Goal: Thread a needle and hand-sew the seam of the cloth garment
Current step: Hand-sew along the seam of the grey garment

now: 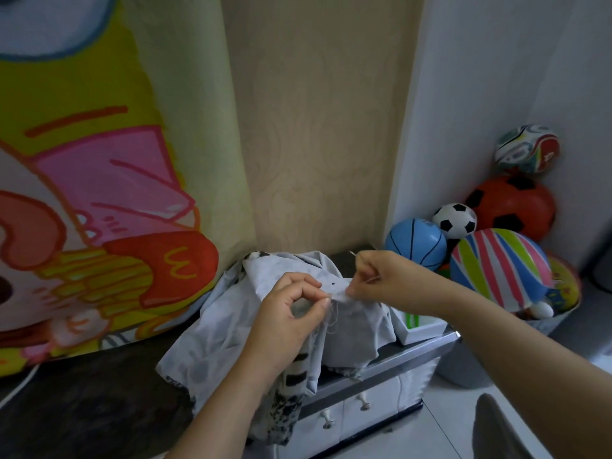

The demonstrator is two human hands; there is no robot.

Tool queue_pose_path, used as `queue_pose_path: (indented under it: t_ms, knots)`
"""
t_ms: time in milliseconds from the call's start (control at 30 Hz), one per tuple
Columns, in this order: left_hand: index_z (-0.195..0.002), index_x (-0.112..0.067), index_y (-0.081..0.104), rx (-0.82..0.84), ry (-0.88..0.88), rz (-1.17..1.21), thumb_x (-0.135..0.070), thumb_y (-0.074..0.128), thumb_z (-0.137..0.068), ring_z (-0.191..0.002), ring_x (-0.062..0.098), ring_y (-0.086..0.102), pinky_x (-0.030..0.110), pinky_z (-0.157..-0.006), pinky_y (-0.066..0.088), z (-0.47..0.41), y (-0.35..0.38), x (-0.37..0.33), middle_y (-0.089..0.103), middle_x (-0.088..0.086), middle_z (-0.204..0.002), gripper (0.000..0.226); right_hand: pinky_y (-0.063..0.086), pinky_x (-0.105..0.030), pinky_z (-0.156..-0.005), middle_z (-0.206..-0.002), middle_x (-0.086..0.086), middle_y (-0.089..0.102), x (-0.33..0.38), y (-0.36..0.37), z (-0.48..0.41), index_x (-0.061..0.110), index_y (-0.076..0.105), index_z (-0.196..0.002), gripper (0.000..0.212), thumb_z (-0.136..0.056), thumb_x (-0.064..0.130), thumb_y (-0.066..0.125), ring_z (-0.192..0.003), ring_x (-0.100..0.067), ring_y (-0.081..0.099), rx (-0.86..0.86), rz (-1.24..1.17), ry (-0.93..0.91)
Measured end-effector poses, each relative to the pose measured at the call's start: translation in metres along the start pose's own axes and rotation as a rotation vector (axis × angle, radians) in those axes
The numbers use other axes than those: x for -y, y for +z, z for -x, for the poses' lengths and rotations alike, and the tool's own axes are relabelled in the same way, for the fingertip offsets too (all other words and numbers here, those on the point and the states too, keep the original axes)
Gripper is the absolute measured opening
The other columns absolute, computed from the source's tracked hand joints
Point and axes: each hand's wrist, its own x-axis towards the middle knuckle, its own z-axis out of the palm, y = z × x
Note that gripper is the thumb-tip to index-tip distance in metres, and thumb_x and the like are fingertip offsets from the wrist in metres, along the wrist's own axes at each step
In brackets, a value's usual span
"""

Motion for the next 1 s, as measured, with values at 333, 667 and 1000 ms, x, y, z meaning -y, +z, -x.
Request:
queue_pose_path:
  t_ms: [333,667,1000]
  knots:
    - [-0.068,-0.031,0.064,-0.007,0.036,-0.033,-0.008,0.069,-0.084,-0.092,-0.006,0.057,0.004,-0.081,0.037,0.001,-0.001,-0.004,0.059,-0.01,-0.097,0.029,0.058,-0.024,-0.066,-0.077,-0.017,0.068,0.007,-0.013,-0.001,0.016,0.031,-0.064,0.041,-0.085,-0.002,0.06,-0.067,-0.018,0.069,-0.281,-0.847,0.046]
    - [-0.07,-0.029,0.065,0.009,0.042,-0.01,-0.006,0.068,-0.084,-0.093,-0.004,0.058,0.007,-0.083,0.04,-0.002,0.0,0.0,0.061,-0.012,-0.094,0.027,0.057,-0.041,-0.08,-0.054,-0.005,0.051,0.021,-0.021,-0.011,0.014,0.033,-0.066,0.035,-0.096,-0.001,0.041,-0.082,-0.024,0.07,-0.374,-1.352,-0.106]
    - [-0.081,-0.026,0.067,0.052,-0.083,0.046,-0.017,0.064,-0.09,-0.088,-0.001,0.063,0.011,-0.079,0.047,-0.001,-0.002,-0.001,0.069,-0.018,-0.085,0.014,0.05,-0.021,-0.077,-0.081,-0.019,0.063,0.011,-0.019,-0.012,0.005,0.042,-0.071,0.022,-0.093,0.0,0.044,-0.09,-0.016,0.058,-0.872,-0.376,-0.145]
